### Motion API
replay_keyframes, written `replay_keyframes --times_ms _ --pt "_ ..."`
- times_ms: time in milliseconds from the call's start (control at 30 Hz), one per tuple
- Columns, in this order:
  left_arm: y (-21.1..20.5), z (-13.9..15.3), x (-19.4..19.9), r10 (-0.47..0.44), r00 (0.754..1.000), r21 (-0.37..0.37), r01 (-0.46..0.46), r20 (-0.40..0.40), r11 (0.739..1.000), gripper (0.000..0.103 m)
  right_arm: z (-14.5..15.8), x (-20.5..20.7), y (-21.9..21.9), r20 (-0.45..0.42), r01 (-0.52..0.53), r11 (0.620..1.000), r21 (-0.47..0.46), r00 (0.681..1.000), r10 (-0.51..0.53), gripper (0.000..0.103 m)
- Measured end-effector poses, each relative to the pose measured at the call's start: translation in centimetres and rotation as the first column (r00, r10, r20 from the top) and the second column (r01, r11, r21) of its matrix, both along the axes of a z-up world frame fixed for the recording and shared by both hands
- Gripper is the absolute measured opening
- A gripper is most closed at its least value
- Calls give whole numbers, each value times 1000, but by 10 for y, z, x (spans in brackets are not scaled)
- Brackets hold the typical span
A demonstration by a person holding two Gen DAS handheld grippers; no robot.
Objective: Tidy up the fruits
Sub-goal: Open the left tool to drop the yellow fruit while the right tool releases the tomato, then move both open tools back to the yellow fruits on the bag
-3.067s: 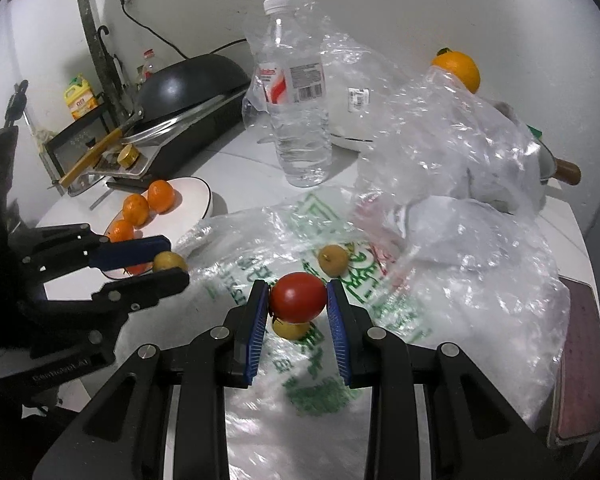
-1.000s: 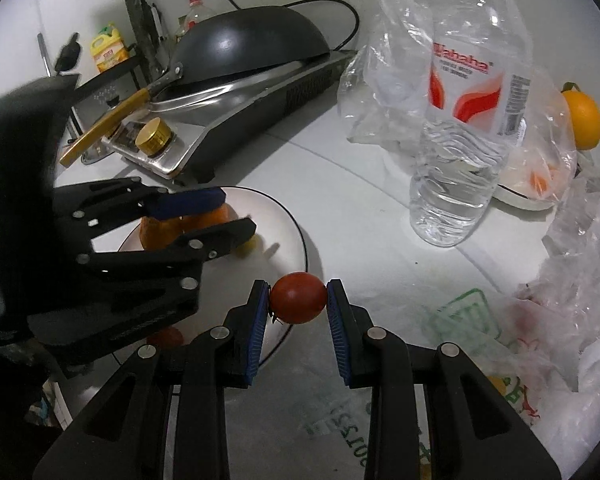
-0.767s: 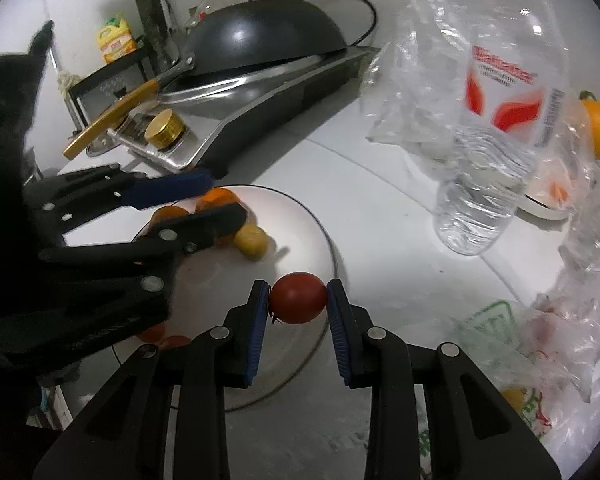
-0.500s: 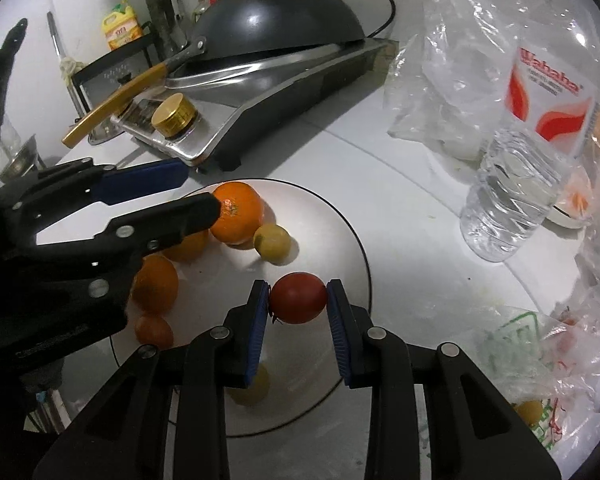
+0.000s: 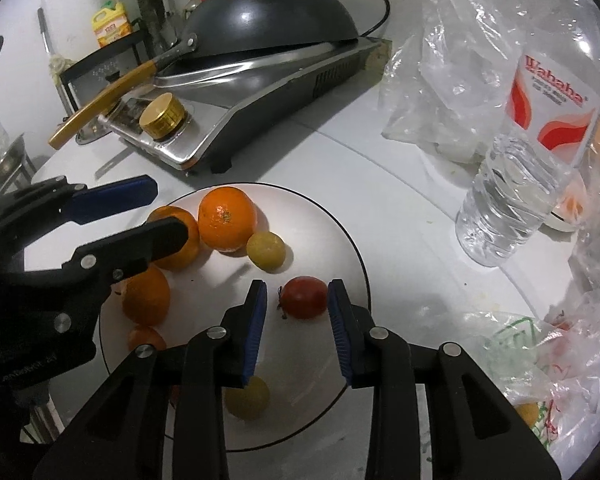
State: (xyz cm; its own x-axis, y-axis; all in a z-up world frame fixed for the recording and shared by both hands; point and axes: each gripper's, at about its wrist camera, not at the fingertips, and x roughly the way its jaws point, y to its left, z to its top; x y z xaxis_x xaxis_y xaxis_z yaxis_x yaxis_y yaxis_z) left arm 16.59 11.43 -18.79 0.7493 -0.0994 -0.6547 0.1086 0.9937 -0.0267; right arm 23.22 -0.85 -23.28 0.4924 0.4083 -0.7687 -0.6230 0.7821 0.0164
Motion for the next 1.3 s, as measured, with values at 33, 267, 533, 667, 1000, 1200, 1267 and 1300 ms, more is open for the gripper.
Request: replay_keyframes --times_ms 33,267,533,667,1000,1200,1267,1300 --pt "0 0 -1 -2 1000 0 2 0 1000 41 1 -1 -1 3 4 1000 1 1000 -4 34" --pt "-7 6 -12 -12 1000 -3 12 12 1000 42 12 -16 -14 26 25 1000 8 999 -25 34" --pt "-22 13 -27 -25 1000 0 25 16 1000 42 25 -37 -30 55 43 999 23 998 -44 34" --pt "-31 16 -34 -35 999 3 35 18 999 42 31 -47 -42 67 54 998 33 996 -56 34" --pt "-54 21 -50 -61 998 16 60 20 998 43 36 -67 -71 80 84 995 56 993 -88 34" --pt "-66 23 -56 -75 997 26 75 20 997 43 38 -74 -84 85 103 992 73 990 -109 34" --pt "-68 24 -57 -80 997 30 79 19 996 43 39 -76 -88 87 109 991 79 989 -116 34" --pt "-71 24 -57 -82 996 32 82 17 996 44 39 -77 -90 88 111 990 82 989 -118 34"
